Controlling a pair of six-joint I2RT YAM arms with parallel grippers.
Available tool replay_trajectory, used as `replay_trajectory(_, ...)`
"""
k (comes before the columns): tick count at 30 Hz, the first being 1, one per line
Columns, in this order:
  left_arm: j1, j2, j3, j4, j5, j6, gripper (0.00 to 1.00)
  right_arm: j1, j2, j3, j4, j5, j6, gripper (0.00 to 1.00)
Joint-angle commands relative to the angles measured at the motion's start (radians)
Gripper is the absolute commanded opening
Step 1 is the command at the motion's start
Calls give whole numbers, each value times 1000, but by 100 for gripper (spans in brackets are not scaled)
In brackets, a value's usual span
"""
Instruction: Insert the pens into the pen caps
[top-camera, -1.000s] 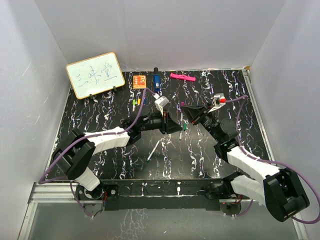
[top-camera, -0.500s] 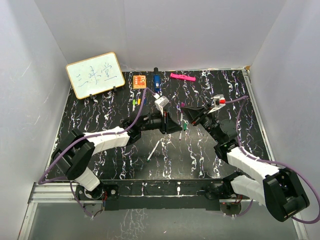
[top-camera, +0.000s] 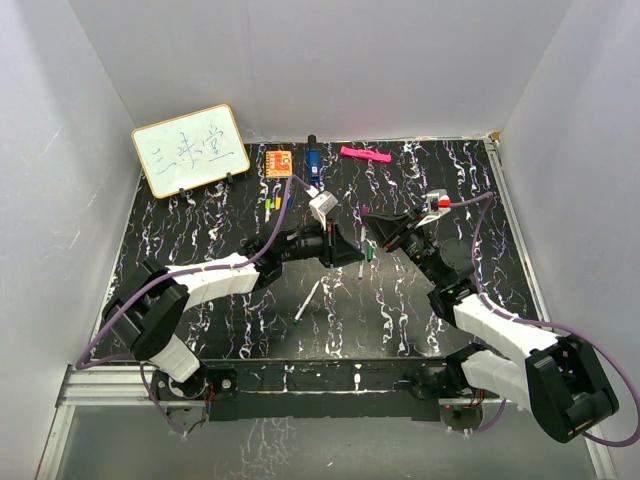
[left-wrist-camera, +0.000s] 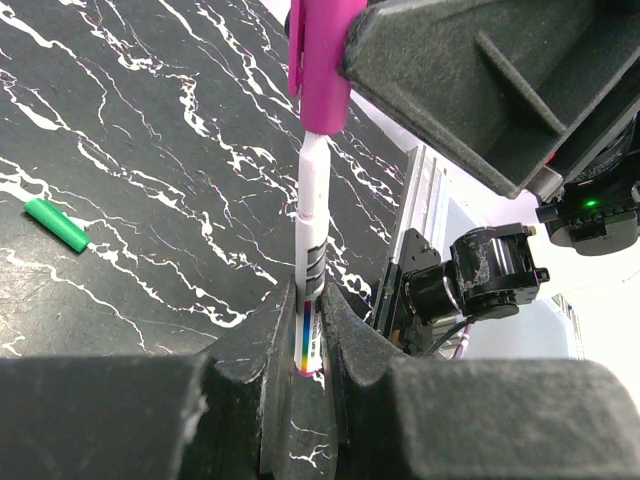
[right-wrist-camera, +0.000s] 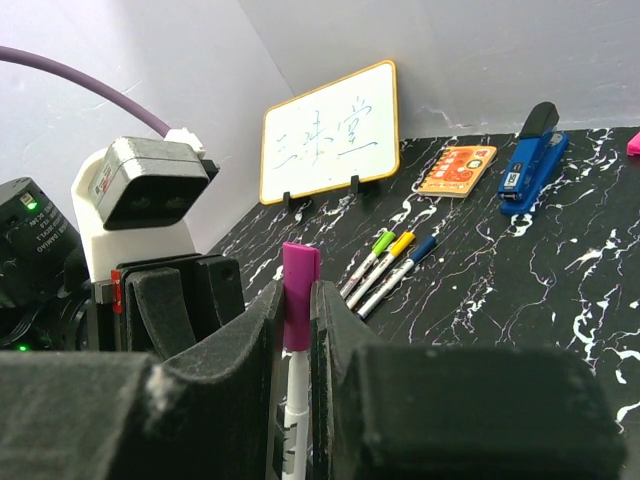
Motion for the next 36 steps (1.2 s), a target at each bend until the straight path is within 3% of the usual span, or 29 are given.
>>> replay_trajectory(1,-5,-48,30,42,-6,0,0,2,1,-8,65,-10,-2,0)
replay_trajectory(16,-5,-61,95,17,-89,23,0,6,5,-18,-43,-85,-15,0)
replay_trajectory(28,-4,-126,123,-6,-322,142,0,34,-1,11,-267,-22,-102,0)
replay_trajectory(36,-5,-109,137,60,-336,137,0,135,34,44,-350,88,-169,0)
